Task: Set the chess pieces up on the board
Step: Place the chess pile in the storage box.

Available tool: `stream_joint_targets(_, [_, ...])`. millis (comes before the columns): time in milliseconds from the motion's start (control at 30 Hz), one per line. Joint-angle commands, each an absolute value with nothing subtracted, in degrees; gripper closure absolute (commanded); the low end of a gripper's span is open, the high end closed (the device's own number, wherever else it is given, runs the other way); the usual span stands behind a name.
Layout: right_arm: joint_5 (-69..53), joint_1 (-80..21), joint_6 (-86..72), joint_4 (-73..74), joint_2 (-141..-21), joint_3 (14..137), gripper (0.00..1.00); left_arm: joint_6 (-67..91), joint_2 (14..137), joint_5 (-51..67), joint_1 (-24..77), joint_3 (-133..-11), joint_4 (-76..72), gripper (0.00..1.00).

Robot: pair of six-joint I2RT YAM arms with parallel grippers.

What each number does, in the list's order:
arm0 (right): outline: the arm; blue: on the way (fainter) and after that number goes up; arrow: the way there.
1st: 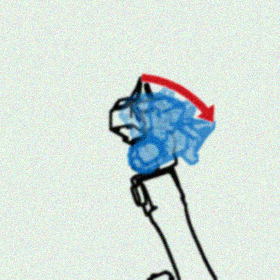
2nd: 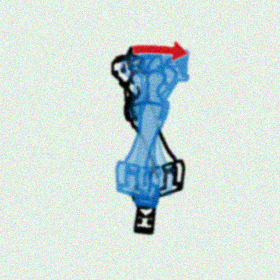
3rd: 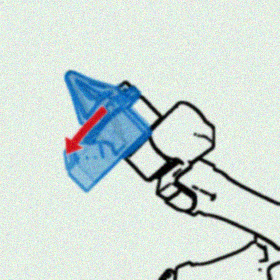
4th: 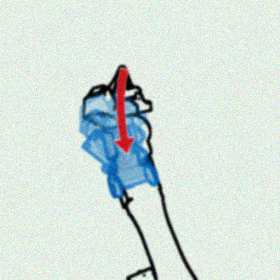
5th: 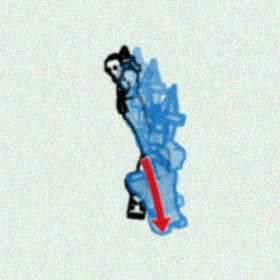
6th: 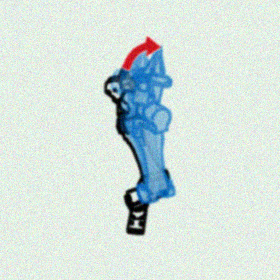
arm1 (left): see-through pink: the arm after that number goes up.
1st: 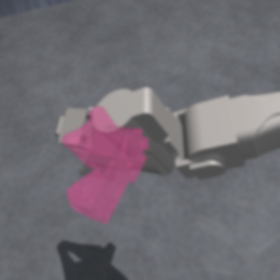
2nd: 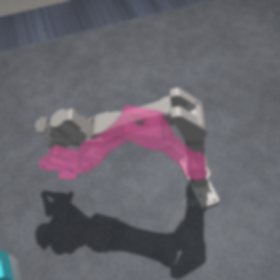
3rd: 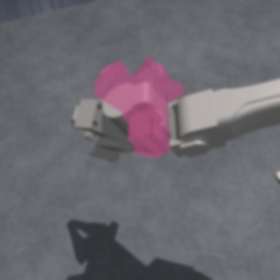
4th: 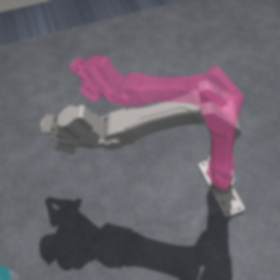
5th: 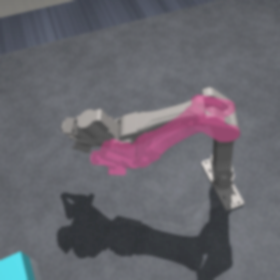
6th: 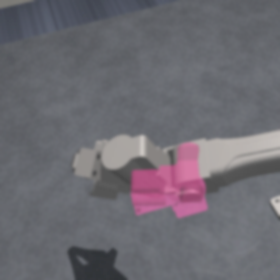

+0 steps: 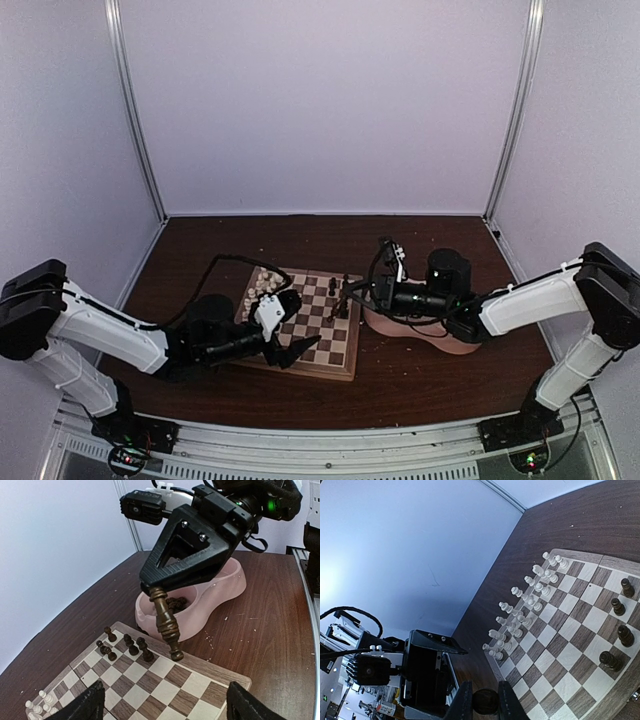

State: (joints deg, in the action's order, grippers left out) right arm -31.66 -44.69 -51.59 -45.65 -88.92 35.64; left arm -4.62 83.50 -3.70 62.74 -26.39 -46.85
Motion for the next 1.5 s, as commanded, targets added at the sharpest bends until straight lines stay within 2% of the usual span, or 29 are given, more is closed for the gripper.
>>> stream_joint_targets(0, [-32.90,-45.18,-51.22,-47.22,-89.38,37.45,0.93,-3.62,86.64,-3.41,63.06,-29.47,-49.83,0.16])
stream_joint_targets(133, [-31.84,-45.31,-49.89,-45.65,-89.14,37.46,0.94,-1.66,88.43,-3.34,63.08,-30.64,-49.26,0.15])
stream_joint_targets(267, [-27.00,-44.32,-43.91,-36.79,-84.62,37.94,0.94,-0.32,88.35,-3.61,63.10,-30.48,-49.87,0.16])
stream_joint_targets(667, [1.84,-40.69,-30.36,-10.93,-73.85,38.71,0.93,-0.18,82.93,-9.06,63.08,-30.00,-43.04,0.15])
stream_joint_targets(867, [8.11,-40.55,-26.74,-4.89,-79.76,43.23,0.92,-0.18,80.98,-9.66,63.10,-29.44,-41.86,0.14])
stream_joint_targets(1300, [12.02,-40.27,-23.03,2.75,-95.58,53.00,0.91,2.20,80.16,-9.16,63.06,-29.62,-40.22,0.14])
stream_joint_targets(1467, [11.05,-39.31,-23.60,3.38,-97.15,53.81,0.86,2.20,79.58,-9.65,63.10,-29.28,-39.99,0.14])
